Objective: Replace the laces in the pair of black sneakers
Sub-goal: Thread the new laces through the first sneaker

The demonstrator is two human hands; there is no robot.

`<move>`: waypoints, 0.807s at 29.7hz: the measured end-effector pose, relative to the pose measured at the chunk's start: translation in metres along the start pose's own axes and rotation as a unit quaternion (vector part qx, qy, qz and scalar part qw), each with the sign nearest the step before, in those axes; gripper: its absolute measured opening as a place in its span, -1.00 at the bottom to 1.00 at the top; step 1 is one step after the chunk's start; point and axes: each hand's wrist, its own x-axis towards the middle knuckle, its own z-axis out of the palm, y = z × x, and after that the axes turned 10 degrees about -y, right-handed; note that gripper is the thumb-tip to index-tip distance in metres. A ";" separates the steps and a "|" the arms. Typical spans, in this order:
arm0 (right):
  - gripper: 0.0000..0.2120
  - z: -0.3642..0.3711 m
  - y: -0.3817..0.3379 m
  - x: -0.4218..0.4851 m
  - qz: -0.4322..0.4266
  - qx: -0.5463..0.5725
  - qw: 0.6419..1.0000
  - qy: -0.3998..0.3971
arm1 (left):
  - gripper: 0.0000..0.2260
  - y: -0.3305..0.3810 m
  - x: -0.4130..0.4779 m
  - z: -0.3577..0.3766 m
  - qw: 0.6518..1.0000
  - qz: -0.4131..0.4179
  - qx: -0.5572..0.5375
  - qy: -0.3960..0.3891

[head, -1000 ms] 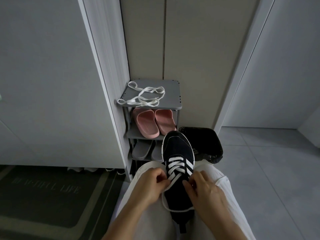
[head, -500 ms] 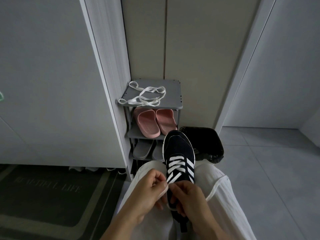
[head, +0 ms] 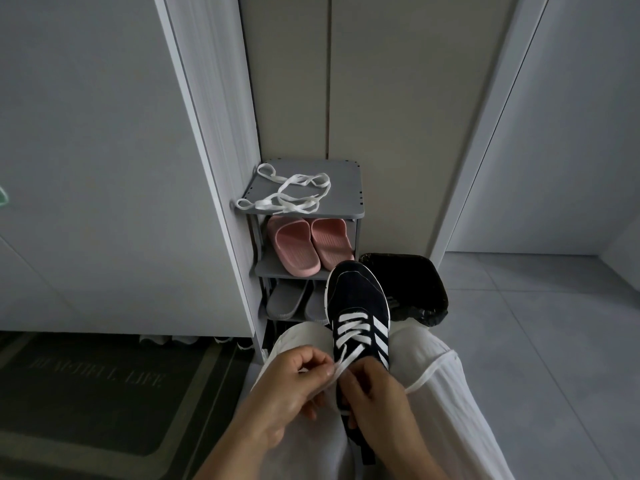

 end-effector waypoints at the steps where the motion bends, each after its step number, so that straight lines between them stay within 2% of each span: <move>1: -0.85 -0.001 -0.001 -0.001 -0.026 -0.044 0.998 0.021 | -0.92 0.000 0.000 0.000 1.000 0.001 -0.006 0.004; 5: -0.72 -0.001 -0.003 0.000 -0.091 -0.052 0.993 0.061 | -0.94 0.003 -0.002 0.001 1.000 0.000 -0.014 0.026; 7: -0.78 -0.002 -0.002 0.004 -0.090 -0.077 0.990 0.073 | -0.93 0.003 -0.003 0.000 0.999 0.008 0.007 0.033; 8: -0.86 -0.003 -0.003 0.006 -0.069 -0.102 0.991 0.052 | -0.92 0.002 -0.003 0.001 0.999 0.015 0.017 0.035; 9: -0.84 -0.006 -0.004 0.009 -0.039 -0.134 0.990 0.019 | -0.92 0.000 -0.003 0.002 0.999 0.021 0.033 0.033; 10: -0.73 -0.007 -0.004 0.012 -0.011 -0.155 0.988 -0.011 | -0.92 -0.002 -0.002 0.003 0.998 0.027 0.055 0.030; 12: -0.65 -0.008 -0.007 0.015 0.016 -0.099 0.994 -0.037 | -0.93 -0.004 -0.002 0.004 0.996 0.029 0.078 0.020; 15: -0.77 -0.005 -0.011 0.014 0.011 0.068 0.997 -0.032 | -0.87 -0.004 0.001 0.000 1.000 0.006 -0.009 0.013; 17: -0.82 -0.005 -0.016 0.009 -0.007 0.114 0.993 -0.022 | -0.82 -0.003 0.006 -0.003 0.999 -0.023 -0.018 0.016; 21: -0.87 -0.006 -0.028 -0.004 -0.078 0.044 0.989 -0.115 | -0.76 0.008 0.016 -0.002 0.994 -0.064 -0.078 -0.052; 24: -0.81 -0.007 -0.032 -0.010 -0.122 -0.046 0.984 -0.122 | -0.73 0.012 0.020 0.001 0.992 -0.067 -0.033 -0.106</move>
